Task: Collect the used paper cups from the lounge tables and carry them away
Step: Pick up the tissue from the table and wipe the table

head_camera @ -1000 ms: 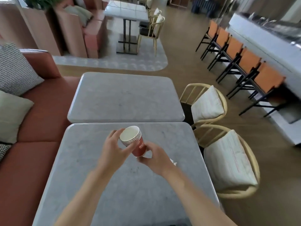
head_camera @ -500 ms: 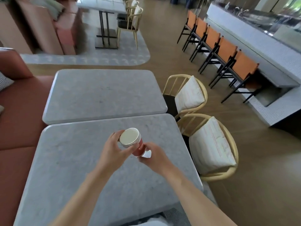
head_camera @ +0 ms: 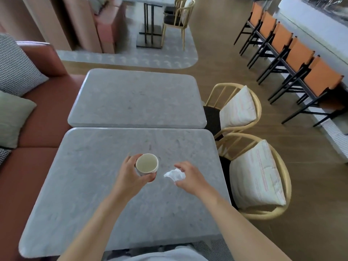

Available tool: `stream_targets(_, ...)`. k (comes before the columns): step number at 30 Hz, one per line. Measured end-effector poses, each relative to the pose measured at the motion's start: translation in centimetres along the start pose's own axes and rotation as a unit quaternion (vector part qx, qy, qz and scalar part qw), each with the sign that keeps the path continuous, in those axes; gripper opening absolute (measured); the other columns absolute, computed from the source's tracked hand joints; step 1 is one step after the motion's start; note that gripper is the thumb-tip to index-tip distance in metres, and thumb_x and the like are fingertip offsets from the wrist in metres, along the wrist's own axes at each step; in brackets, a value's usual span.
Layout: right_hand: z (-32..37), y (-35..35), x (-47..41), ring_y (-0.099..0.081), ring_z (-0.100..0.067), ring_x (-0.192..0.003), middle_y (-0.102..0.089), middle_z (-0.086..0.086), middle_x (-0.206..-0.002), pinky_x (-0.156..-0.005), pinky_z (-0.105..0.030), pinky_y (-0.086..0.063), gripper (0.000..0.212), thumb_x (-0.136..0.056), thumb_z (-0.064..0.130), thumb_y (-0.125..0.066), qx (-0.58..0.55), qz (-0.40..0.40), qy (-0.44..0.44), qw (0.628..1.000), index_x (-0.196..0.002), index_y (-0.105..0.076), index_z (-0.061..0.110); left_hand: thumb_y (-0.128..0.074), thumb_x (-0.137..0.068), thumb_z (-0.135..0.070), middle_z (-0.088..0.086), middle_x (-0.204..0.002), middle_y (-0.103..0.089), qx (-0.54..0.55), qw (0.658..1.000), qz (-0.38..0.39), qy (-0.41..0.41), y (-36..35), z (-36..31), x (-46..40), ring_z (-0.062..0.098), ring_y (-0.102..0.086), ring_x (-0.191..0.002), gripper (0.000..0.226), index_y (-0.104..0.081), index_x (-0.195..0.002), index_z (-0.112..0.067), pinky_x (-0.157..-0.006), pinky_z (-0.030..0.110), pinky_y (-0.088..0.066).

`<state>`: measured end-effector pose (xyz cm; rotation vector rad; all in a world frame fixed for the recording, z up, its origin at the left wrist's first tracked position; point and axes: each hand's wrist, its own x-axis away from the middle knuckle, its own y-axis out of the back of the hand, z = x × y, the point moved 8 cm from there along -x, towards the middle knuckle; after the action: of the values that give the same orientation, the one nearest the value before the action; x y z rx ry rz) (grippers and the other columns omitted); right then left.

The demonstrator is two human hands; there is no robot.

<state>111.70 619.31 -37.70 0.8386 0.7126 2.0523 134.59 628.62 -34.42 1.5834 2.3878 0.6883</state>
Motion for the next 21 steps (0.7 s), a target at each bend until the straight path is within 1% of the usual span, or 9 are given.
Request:
stream_targets(2, -0.5, -0.3, -0.5, -0.062, -0.017, -0.113, -0.059, 0.003, -0.130, -0.099, -0.028, -0.050, 0.066, -0.079, 0.020, -0.086, 0.008, 0.011, 0.010, 1.000, -0.141, -0.063, 0.021, -0.102, -0.062, -0.029, -0.015, -0.116, -0.060, -0.013, 1.000, -0.018, 0.012, -0.4, 1.4, 0.3, 0.005, -0.060, -0.108, 0.069, -0.067, -0.123, -0.034, -0.090, 0.026, -0.046)
stream_targets(4, -1.3, -0.7, -1.3, -0.061, -0.017, -0.116, -0.057, 0.002, -0.131, -0.101, -0.028, -0.049, 0.065, -0.080, 0.019, -0.085, 0.016, 0.021, 0.018, 0.999, -0.141, -0.064, 0.020, -0.101, -0.063, -0.029, -0.016, -0.116, -0.060, -0.018, 0.999, -0.029, 0.019, -1.2, 2.7, 0.6, 0.003, -0.058, -0.107, 0.069, -0.066, -0.121, -0.037, -0.090, 0.027, -0.048)
stream_targets(7, -3.0, -1.4, -2.4, -0.058, -0.018, -0.122, -0.051, 0.003, -0.136, -0.094, -0.021, -0.043, 0.062, -0.082, 0.011, -0.078, 0.049, 0.037, 0.025, 0.998, -0.141, -0.064, 0.021, -0.100, -0.065, -0.028, -0.020, -0.116, -0.057, -0.017, 0.999, -0.034, 0.038, -3.0, 4.5, 1.5, 0.003, -0.057, -0.107, 0.069, -0.061, -0.120, -0.046, -0.087, 0.015, -0.043)
stream_targets(9, -4.0, -2.0, -2.8, -0.055, -0.019, -0.126, -0.047, 0.004, -0.142, -0.093, -0.023, -0.044, 0.060, -0.083, 0.004, -0.072, 0.069, 0.055, 0.032, 0.996, -0.141, -0.064, 0.022, -0.098, -0.067, -0.026, -0.020, -0.115, -0.055, -0.024, 0.998, -0.024, 0.055, -4.3, 5.8, 2.4, 0.009, -0.058, -0.108, 0.069, -0.060, -0.122, -0.043, -0.082, 0.012, -0.040)
stream_targets(12, -5.1, -3.1, -3.2, -0.047, -0.024, -0.139, -0.039, 0.000, -0.157, -0.106, -0.031, -0.044, 0.062, -0.089, -0.002, -0.066, 0.113, 0.091, 0.053, 0.988, -0.145, -0.063, 0.021, -0.097, -0.069, -0.022, -0.014, -0.114, -0.055, -0.043, 0.996, -0.011, 0.071, -5.5, 7.3, 3.6, 0.016, -0.059, -0.108, 0.070, -0.063, -0.129, -0.032, -0.082, 0.024, -0.041)
stream_targets(14, -5.7, -3.9, -3.5, -0.042, -0.028, -0.144, -0.034, -0.003, -0.164, -0.111, -0.032, -0.039, 0.064, -0.091, -0.005, -0.062, 0.156, 0.118, 0.075, 0.978, -0.149, -0.060, 0.022, -0.096, -0.069, -0.021, -0.012, -0.117, -0.056, -0.051, 0.996, -0.005, 0.076, -6.0, 7.8, 4.3, 0.017, -0.059, -0.108, 0.070, -0.062, -0.130, -0.032, -0.085, 0.030, -0.043)
stream_targets(16, -6.2, -4.7, -3.8, -0.036, -0.026, -0.150, -0.027, -0.001, -0.169, -0.113, -0.031, -0.038, 0.070, -0.093, -0.006, -0.060, 0.198, 0.141, 0.089, 0.966, -0.154, -0.054, 0.027, -0.097, -0.070, -0.022, -0.012, -0.118, -0.056, -0.059, 0.995, 0.005, 0.082, -6.6, 8.3, 5.0, 0.017, -0.058, -0.107, 0.072, -0.061, -0.131, -0.032, -0.086, 0.031, -0.043)
stream_targets(19, -6.4, -5.8, -4.3, -0.024, -0.025, -0.157, -0.018, -0.001, -0.174, -0.118, -0.030, -0.029, 0.079, -0.093, -0.010, -0.057, 0.239, 0.170, 0.112, 0.949, -0.161, -0.043, 0.028, -0.096, -0.070, -0.022, -0.009, -0.120, -0.055, -0.073, 0.993, 0.012, 0.096, -7.0, 9.2, 6.1, 0.017, -0.058, -0.108, 0.075, -0.061, -0.136, -0.028, -0.087, 0.031, -0.044)
stream_targets(21, -6.3, -6.6, -4.6, -0.019, -0.027, -0.160, -0.013, -0.002, -0.175, -0.120, -0.034, -0.030, 0.085, -0.092, -0.013, -0.055, 0.279, 0.188, 0.136, 0.932, -0.164, -0.036, 0.028, -0.095, -0.070, -0.022, -0.006, -0.122, -0.057, -0.078, 0.991, 0.018, 0.106, -7.4, 9.8, 6.9, 0.019, -0.059, -0.111, 0.076, -0.060, -0.137, -0.026, -0.091, 0.036, -0.049)
